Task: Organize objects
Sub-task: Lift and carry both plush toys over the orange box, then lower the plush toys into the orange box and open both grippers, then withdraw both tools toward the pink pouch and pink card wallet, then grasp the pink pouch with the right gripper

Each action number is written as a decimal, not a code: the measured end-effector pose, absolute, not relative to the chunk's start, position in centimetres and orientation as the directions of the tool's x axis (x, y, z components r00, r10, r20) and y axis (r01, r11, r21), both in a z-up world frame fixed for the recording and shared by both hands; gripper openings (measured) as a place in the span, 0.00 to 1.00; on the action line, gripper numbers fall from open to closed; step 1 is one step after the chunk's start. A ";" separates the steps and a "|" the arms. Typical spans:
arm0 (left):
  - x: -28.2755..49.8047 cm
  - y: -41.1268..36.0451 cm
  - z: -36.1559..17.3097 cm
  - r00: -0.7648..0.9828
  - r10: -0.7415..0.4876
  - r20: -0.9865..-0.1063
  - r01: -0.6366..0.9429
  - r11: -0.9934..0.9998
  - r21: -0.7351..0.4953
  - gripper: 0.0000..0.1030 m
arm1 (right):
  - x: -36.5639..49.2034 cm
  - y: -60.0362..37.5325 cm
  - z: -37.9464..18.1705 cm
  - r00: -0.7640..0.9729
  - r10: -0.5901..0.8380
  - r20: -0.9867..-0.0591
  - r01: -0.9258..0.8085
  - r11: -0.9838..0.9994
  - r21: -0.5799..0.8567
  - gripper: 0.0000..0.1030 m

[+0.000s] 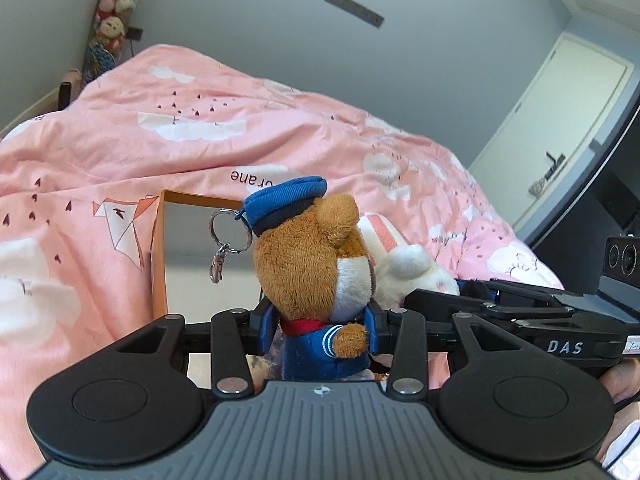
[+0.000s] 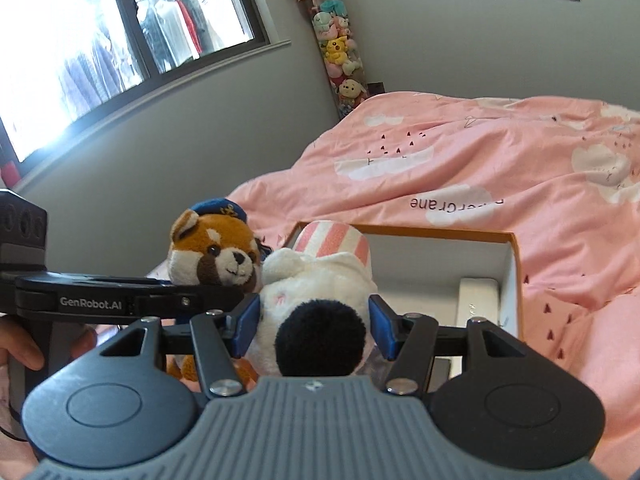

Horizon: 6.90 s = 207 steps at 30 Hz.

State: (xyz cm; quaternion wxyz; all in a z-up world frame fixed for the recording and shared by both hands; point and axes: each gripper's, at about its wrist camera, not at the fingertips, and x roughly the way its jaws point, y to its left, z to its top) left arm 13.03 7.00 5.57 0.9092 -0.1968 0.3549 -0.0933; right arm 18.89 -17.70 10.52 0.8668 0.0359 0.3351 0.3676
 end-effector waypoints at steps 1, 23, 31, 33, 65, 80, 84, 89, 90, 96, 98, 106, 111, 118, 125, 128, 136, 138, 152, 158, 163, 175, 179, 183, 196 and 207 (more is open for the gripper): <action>13.7 7.3 5.6 0.722 -0.304 -0.622 0.028 0.910 -0.413 0.46 | 19.3 -17.6 10.5 0.501 0.668 -0.551 -0.611 0.723 0.321 0.58; 26.3 8.0 -1.3 0.437 -0.115 -0.892 0.064 0.993 -0.096 0.46 | 33.1 -12.3 0.4 0.362 0.677 -0.641 -0.592 0.698 0.403 0.58; 28.6 6.8 -3.6 0.380 -0.021 -0.925 0.139 0.990 0.035 0.46 | 35.8 -10.8 -2.7 0.303 0.672 -0.676 -0.599 0.686 0.413 0.58; 28.9 6.5 -3.8 0.374 0.004 -0.927 0.154 0.986 0.066 0.46 | 36.3 -10.5 -3.3 0.289 0.671 -0.683 -0.602 0.682 0.415 0.58; 28.2 6.2 -3.7 0.421 0.060 -0.905 0.225 0.960 0.169 0.60 | 36.9 -10.7 -4.1 0.180 0.611 -0.771 -0.621 0.679 0.393 0.58; 29.2 6.3 -4.5 0.492 0.148 -0.858 0.209 0.937 0.281 0.31 | 36.7 -8.0 -4.8 0.156 0.631 -0.760 -0.670 0.633 0.388 0.53; 29.2 6.7 -4.4 0.498 0.139 -0.856 0.190 0.945 0.264 0.31 | 37.0 -7.8 -5.0 0.146 0.631 -0.762 -0.644 0.645 0.411 0.54; 28.3 7.3 -3.6 0.538 0.093 -0.838 0.153 0.966 0.206 0.32 | 36.7 -8.1 -4.6 0.170 0.624 -0.763 -0.654 0.651 0.386 0.59; 28.1 7.5 -3.4 0.546 0.079 -0.834 0.145 0.972 0.187 0.32 | 36.5 -8.1 -4.5 0.177 0.620 -0.765 -0.659 0.652 0.375 0.61; 26.5 8.2 -1.6 0.601 0.007 -0.799 0.089 0.993 0.076 0.38 | 36.1 -8.6 -4.0 0.213 0.597 -0.773 -0.662 0.670 0.335 0.72; 25.7 8.3 -0.9 0.624 -0.010 -0.781 0.075 0.996 0.047 0.42 | 35.9 -8.9 -3.6 0.224 0.604 -0.765 -0.664 0.669 0.334 0.73; 20.8 7.1 2.0 0.692 -0.098 -0.715 0.056 0.995 -0.082 0.53 | 33.8 -10.2 -0.7 0.270 0.613 -0.743 -0.659 0.680 0.321 0.73; 16.7 5.4 3.4 0.732 -0.164 -0.662 0.058 0.982 -0.180 0.57 | 30.2 -12.4 2.1 0.349 0.599 -0.721 -0.643 0.713 0.281 0.72; 12.0 2.4 2.4 0.718 -0.259 -0.646 0.077 0.952 -0.295 0.58 | 23.3 -16.8 4.6 0.456 0.570 -0.684 -0.600 0.764 0.236 0.72; 10.0 -0.3 -1.4 0.611 -0.327 -0.721 0.117 0.938 -0.327 0.58 | 17.4 -20.9 3.3 0.489 0.472 -0.734 -0.497 0.842 0.210 0.72; 9.2 -0.7 -3.2 0.562 -0.341 -0.753 0.114 0.934 -0.338 0.58 | 15.4 -22.6 1.7 0.475 0.438 -0.763 -0.437 0.870 0.228 0.70; 7.3 -2.0 -6.3 0.465 -0.360 -0.809 0.112 0.930 -0.350 0.58 | 11.2 -24.8 -3.4 0.327 0.364 -0.872 -0.329 0.909 0.256 0.73; 7.1 -2.0 -6.4 0.462 -0.360 -0.811 0.107 0.930 -0.352 0.58 | 10.5 -24.9 -4.5 0.293 0.335 -0.895 -0.322 0.916 0.238 0.82; 6.8 -2.2 -6.4 0.461 -0.359 -0.812 0.108 0.930 -0.350 0.58 | 9.1 -22.5 -8.2 0.204 0.237 -0.950 -0.394 0.908 0.142 0.68; 6.7 -1.9 -6.3 0.471 -0.364 -0.804 0.103 0.927 -0.360 0.58 | 8.4 -22.7 -6.8 0.247 0.263 -0.933 -0.394 0.906 0.151 0.57; 6.6 -1.6 -6.0 0.486 -0.362 -0.795 0.096 0.927 -0.363 0.58 | 7.9 -23.2 -3.9 0.318 0.281 -0.906 -0.408 0.903 0.137 0.54; 6.7 -1.8 -5.4 0.518 -0.375 -0.769 0.123 0.922 -0.366 0.58 | 9.8 -22.6 -0.1 0.494 0.304 -0.814 -0.418 0.905 0.084 0.53; 6.9 -2.1 -5.6 0.514 -0.381 -0.769 0.134 0.921 -0.367 0.58 | 11.2 -21.7 -0.7 0.525 0.310 -0.793 -0.429 0.901 0.069 0.54; 7.2 -2.1 -5.8 0.509 -0.379 -0.773 0.129 0.921 -0.366 0.58 | 12.9 -21.2 -1.4 0.546 0.319 -0.775 -0.427 0.902 0.071 0.54; 8.6 -2.2 -6.1 0.500 -0.417 -0.759 0.138 0.903 -0.406 0.58 | 13.6 -22.8 -0.3 0.599 0.351 -0.720 -0.384 0.915 0.126 0.64; 9.4 -2.7 -7.1 0.473 -0.406 -0.782 0.119 0.909 -0.400 0.58 | 11.5 -26.3 -0.3 0.566 0.367 -0.738 -0.354 0.917 0.184 0.64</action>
